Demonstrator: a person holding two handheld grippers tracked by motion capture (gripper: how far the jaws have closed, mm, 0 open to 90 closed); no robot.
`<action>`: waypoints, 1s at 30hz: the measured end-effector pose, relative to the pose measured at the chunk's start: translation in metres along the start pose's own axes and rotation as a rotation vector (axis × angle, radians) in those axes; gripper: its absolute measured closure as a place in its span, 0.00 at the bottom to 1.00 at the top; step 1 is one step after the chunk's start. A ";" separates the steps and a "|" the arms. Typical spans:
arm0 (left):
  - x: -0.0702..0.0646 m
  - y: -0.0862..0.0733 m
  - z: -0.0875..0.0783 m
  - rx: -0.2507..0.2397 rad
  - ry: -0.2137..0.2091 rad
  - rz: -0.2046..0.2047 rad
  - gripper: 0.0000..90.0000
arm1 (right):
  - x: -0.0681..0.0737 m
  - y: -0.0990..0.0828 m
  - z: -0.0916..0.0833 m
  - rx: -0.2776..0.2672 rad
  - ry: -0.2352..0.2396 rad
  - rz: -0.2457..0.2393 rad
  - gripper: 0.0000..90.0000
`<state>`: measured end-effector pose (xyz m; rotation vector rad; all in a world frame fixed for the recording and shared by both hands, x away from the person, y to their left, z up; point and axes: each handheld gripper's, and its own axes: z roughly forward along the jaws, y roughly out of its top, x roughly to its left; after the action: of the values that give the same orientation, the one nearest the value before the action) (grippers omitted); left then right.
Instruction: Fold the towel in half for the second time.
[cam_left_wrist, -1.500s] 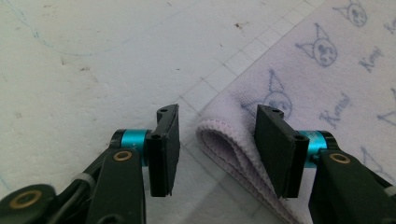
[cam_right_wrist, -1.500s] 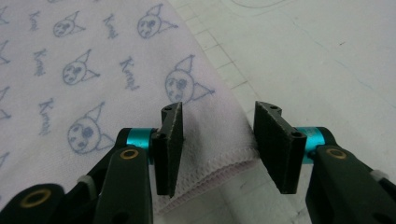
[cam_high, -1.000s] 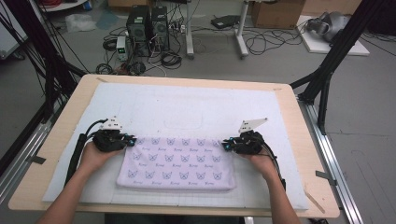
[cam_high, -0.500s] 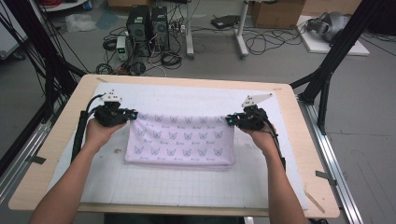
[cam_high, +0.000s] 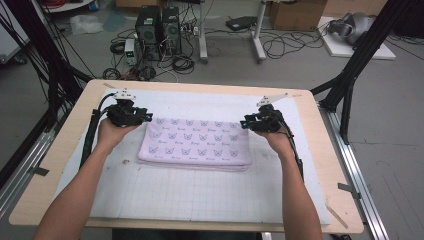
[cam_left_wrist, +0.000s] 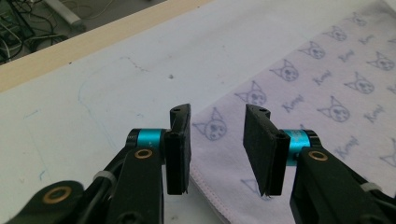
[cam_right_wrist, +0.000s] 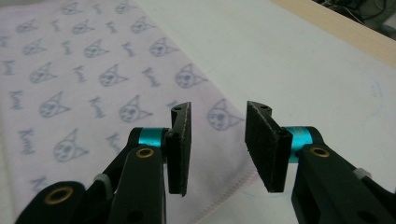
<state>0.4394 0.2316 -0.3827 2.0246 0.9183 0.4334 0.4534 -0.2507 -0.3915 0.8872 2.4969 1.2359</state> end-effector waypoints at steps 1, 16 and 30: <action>-0.002 -0.002 -0.003 -0.004 -0.004 0.008 0.68 | 0.003 0.000 -0.001 -0.005 0.010 -0.006 0.69; -0.020 -0.016 -0.028 -0.067 -0.065 0.027 0.52 | 0.038 0.002 -0.011 -0.070 0.013 -0.015 0.42; -0.037 -0.033 -0.039 -0.062 -0.091 0.018 0.36 | 0.061 -0.011 -0.021 -0.106 0.022 0.003 0.24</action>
<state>0.3768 0.2379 -0.3860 1.9811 0.8223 0.3712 0.3910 -0.2328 -0.3829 0.8568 2.4219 1.3712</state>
